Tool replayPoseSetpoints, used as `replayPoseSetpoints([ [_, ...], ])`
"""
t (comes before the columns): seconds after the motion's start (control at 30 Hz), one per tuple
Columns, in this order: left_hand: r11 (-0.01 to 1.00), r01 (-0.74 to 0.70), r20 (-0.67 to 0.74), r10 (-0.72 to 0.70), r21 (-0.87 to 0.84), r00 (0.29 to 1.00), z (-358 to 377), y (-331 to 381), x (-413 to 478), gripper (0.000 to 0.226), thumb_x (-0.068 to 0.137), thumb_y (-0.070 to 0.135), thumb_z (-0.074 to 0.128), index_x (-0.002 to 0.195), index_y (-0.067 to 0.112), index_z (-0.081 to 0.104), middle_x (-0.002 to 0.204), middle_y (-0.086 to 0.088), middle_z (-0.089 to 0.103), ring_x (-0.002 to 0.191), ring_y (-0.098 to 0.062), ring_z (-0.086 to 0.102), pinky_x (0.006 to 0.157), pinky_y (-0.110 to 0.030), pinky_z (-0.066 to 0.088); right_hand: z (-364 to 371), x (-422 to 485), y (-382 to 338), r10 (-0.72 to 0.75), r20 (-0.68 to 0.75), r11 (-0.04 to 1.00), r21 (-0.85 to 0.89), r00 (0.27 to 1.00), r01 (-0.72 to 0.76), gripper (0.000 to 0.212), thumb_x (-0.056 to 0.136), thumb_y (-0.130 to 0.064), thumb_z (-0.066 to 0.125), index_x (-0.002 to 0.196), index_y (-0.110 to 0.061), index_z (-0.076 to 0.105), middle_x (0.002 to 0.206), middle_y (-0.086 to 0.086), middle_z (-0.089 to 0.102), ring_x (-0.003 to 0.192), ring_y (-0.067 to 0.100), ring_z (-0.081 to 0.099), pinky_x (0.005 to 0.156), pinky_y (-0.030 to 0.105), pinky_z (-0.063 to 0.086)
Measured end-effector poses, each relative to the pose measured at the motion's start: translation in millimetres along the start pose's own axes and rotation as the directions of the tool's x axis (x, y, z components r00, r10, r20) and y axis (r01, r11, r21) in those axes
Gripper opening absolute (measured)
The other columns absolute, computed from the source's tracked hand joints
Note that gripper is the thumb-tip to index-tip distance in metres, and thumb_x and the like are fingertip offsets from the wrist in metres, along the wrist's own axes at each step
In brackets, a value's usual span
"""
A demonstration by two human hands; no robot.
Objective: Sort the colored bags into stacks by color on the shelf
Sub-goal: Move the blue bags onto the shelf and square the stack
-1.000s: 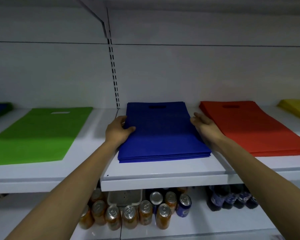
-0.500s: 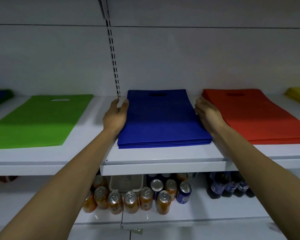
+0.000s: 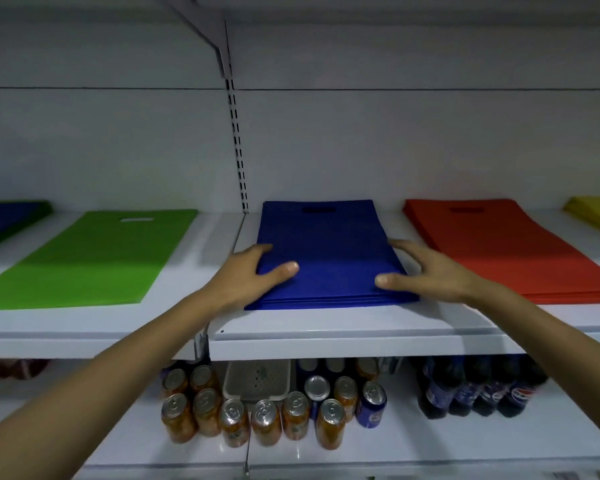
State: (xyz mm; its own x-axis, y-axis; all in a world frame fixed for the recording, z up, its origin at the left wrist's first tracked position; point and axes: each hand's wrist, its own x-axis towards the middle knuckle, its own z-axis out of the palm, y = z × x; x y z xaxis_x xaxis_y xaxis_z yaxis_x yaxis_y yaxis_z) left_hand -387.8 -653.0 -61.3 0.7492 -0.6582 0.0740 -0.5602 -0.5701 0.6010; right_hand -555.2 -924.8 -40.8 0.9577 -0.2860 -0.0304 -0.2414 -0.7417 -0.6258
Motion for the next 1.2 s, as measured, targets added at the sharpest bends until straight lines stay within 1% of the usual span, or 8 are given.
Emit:
replayPoseSetpoints([
  [0.17,0.973,0.030,0.035,-0.039,0.228,0.999,12.4,4.6,-21.8,0.115,0.057,0.083,0.062,0.149,0.026,0.022,0.154,-0.007,0.025,0.139,-0.025,0.030,0.112,-0.042,0.033,16.8,-11.3,7.7,-0.020,0.034,0.991,-0.135,0.999,0.025,0.111,0.059,-0.071,0.068,0.151,-0.025,0.026,0.154,-0.003,0.031,0.138,0.016,0.035,0.112,0.032,0.032],
  [0.33,0.979,0.082,-0.054,-0.073,0.188,0.996,11.0,10.1,-21.1,0.101,0.060,0.071,0.074,0.141,0.022,0.039,0.136,0.000,0.051,0.121,-0.021,0.050,0.099,-0.036,0.046,14.4,-5.8,5.4,-0.012,0.031,0.995,-0.100,0.999,0.015,0.100,0.062,-0.063,0.073,0.146,-0.022,0.036,0.149,-0.002,0.039,0.132,0.016,0.042,0.108,0.032,0.037],
  [0.5,0.992,0.075,-0.013,-0.074,0.104,0.997,1.7,15.1,-27.0,0.098,0.060,0.063,0.079,0.141,0.024,0.041,0.142,0.005,0.047,0.126,-0.016,0.047,0.101,-0.030,0.042,9.9,-11.0,2.6,-0.006,0.059,0.993,-0.113,0.998,0.013,0.100,0.063,-0.063,0.071,0.146,-0.020,0.037,0.147,-0.003,0.040,0.131,0.016,0.043,0.106,0.029,0.037],
  [0.6,0.991,0.068,-0.036,-0.065,0.116,0.997,-2.4,14.9,-28.7,0.087,0.065,0.057,0.079,0.138,0.023,0.047,0.139,0.004,0.050,0.124,-0.016,0.049,0.099,-0.029,0.042,7.9,-11.1,2.8,0.017,0.050,0.992,-0.123,0.999,-0.011,0.093,0.065,-0.062,0.071,0.142,-0.018,0.042,0.143,-0.001,0.047,0.125,0.016,0.049,0.105,0.030,0.040],
  [0.67,0.990,0.070,-0.047,-0.065,0.125,0.997,-1.5,16.1,-29.4,0.082,0.067,0.054,0.079,0.136,0.022,0.049,0.137,0.003,0.052,0.121,-0.017,0.051,0.098,-0.030,0.044,7.1,-11.4,1.9,0.037,0.058,0.994,-0.104,0.998,-0.031,0.100,0.057,-0.067,0.069,0.141,-0.018,0.044,0.141,-0.002,0.049,0.123,0.016,0.051,0.106,0.034,0.041],
  [1.0,0.987,0.072,-0.051,-0.065,0.141,0.997,2.0,20.2,-29.5,0.081,0.068,0.051,0.080,0.136,0.018,0.049,0.137,0.001,0.052,0.122,-0.019,0.050,0.100,-0.031,0.043,9.3,-9.7,-1.9,0.087,0.075,0.994,-0.079,0.993,-0.081,0.099,0.060,-0.061,0.075,0.142,-0.015,0.042,0.139,0.000,0.050,0.119,0.017,0.053,0.104,0.034,0.043],
  [1.1,0.985,0.071,-0.024,-0.068,0.157,0.997,-0.5,20.8,-28.2,0.084,0.069,0.055,0.077,0.138,0.018,0.047,0.140,0.001,0.050,0.125,-0.018,0.048,0.101,-0.031,0.042,7.0,-10.6,-9.4,0.077,0.064,0.994,-0.085,0.995,-0.072,0.100,0.061,-0.058,0.076,0.143,-0.015,0.039,0.143,0.002,0.046,0.123,0.019,0.050,0.103,0.029,0.041],
  [1.2,0.985,0.068,-0.017,-0.066,0.162,0.998,-10.4,23.2,-28.8,0.092,0.068,0.072,0.063,0.141,0.019,0.043,0.143,0.001,0.047,0.126,-0.018,0.048,0.099,-0.033,0.044,3.4,-6.7,-25.4,0.010,0.000,0.984,-0.178,1.000,-0.010,0.088,0.075,-0.051,0.074,0.146,-0.017,0.036,0.150,0.005,0.035,0.135,0.022,0.038,0.105,0.030,0.034],
])
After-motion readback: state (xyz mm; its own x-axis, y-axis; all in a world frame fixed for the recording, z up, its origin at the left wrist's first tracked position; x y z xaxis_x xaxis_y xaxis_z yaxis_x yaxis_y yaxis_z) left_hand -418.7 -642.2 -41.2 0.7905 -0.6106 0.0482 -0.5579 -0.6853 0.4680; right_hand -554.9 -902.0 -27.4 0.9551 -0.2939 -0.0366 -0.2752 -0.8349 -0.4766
